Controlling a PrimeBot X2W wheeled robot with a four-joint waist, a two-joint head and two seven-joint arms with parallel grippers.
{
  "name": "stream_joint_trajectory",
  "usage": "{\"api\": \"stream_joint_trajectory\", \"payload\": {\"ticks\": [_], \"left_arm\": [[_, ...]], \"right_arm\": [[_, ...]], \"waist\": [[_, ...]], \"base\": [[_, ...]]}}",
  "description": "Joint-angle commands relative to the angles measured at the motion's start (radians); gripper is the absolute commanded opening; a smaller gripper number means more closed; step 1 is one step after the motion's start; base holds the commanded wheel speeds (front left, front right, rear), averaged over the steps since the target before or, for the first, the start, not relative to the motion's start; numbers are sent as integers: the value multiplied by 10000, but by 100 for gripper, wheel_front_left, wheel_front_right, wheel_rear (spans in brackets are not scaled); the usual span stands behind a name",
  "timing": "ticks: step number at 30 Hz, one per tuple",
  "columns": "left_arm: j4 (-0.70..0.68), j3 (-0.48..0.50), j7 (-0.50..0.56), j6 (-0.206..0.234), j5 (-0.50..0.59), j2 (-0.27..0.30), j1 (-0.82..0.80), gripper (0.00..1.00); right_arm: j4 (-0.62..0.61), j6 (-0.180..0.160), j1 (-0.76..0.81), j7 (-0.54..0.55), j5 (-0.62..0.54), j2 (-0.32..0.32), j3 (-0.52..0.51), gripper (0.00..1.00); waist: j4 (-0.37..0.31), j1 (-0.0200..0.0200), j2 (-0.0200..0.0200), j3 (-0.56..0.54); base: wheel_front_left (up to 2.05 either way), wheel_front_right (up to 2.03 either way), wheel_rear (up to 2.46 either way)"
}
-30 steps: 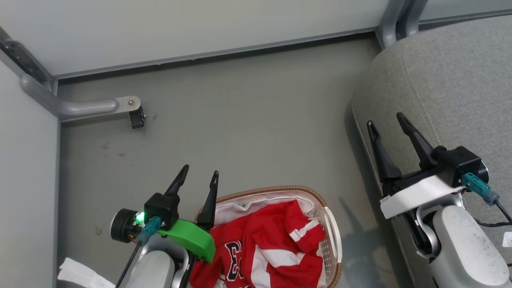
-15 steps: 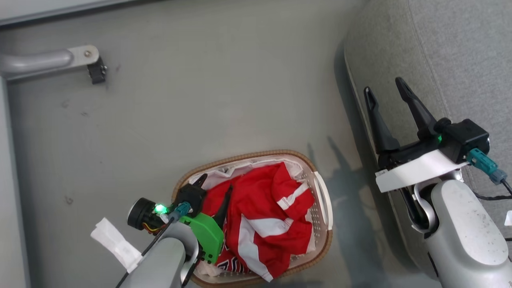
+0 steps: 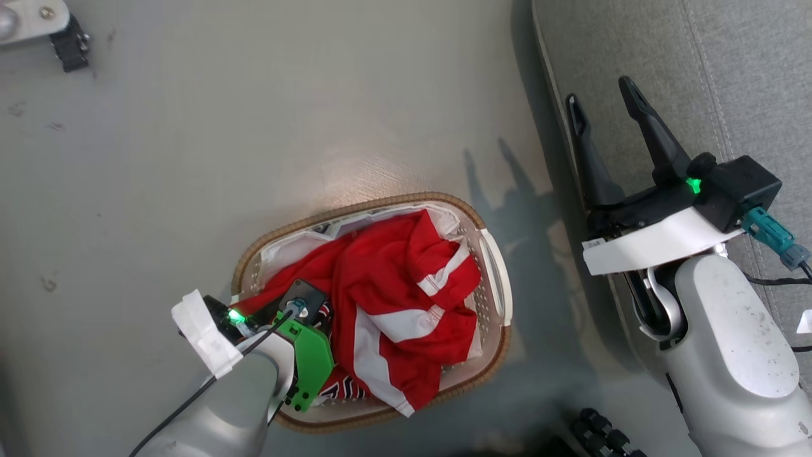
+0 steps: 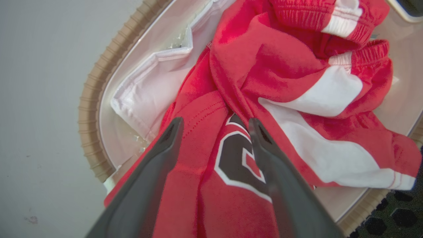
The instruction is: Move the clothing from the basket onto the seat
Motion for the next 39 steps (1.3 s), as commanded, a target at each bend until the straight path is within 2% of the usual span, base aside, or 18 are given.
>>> {"api": "stream_joint_trajectory", "payload": {"ticks": [1, 17, 31, 32, 33, 34, 35, 37, 39], "left_arm": [[132, -113, 164, -26, -13, 39, -289, 100], [710, -1639, 2376, 47, 949, 306, -1294, 100], [752, -2419, 2831, 228, 1438, 609, -1764, 100], [754, -2447, 2853, 252, 1458, 631, -1770, 92], [755, -2459, 2885, 258, 1445, 657, -1777, 72], [756, -2461, 2955, 248, 1416, 675, -1777, 43], [757, -2468, 2982, 244, 1383, 696, -1780, 22], [763, -2494, 3045, 232, 1342, 728, -1783, 0], [759, -2513, 2978, 207, 1294, 750, -1768, 0]], "right_arm": [[-83, -3, -157, -49, 36, 43, 15, 100], [-353, -3, -653, -47, 87, 390, 199, 100], [-312, -3, -818, -47, 171, 660, 375, 100], [-305, -3, -829, -49, 179, 668, 388, 100], [-296, -3, -838, -49, 179, 678, 402, 100], [-294, -3, -840, -49, 182, 682, 410, 100], [-287, -3, -839, -49, 185, 687, 417, 100], [-281, -3, -836, -47, 184, 703, 430, 100], [-272, -3, -825, -47, 171, 710, 436, 100]], "waist": [[-261, -1, 0, 504], [-694, -1, 0, 1531], [-1024, -1, 0, 1998], [-1039, -1, 0, 2008], [-1055, -1, 0, 2019], [-1065, -1, 0, 2023], [-1075, -1, 0, 2027], [-1083, -1, 0, 2025], [-1079, -1, 0, 2007]], "base": [[0, 0, 0], [0, 0, 0], [0, 0, 0], [0, 0, 0], [0, 0, 0], [0, 0, 0], [0, 0, 0], [0, 0, 0], [0, 0, 0]]}}
